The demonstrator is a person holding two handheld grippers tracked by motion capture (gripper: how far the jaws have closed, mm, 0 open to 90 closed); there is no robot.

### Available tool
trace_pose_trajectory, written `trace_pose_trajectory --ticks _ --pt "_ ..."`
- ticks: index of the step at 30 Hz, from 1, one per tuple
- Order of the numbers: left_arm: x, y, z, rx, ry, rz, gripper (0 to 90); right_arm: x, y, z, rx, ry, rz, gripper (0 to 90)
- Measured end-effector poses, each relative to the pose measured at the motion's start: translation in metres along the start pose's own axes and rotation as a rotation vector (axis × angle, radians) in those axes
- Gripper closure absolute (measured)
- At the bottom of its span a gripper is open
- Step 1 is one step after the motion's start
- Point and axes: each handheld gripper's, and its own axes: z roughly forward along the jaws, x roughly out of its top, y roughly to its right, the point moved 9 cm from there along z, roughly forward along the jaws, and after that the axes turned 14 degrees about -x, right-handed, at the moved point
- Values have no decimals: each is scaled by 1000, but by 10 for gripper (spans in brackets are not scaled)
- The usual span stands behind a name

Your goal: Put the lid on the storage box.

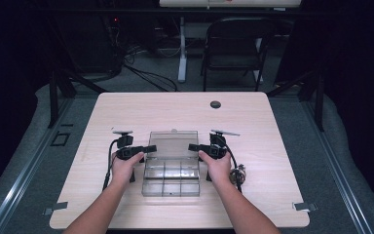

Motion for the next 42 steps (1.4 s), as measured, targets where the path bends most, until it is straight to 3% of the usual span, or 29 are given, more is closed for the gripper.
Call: trace_pose_trajectory --ticks 28,42 --pt "-5 -1 6 5 -34 -2 511 -8 2 5 -47 -14 -26 511" --pt "-6 -3 7 13 -38 -1 494 -8 2 6 -49 -10 -23 495"
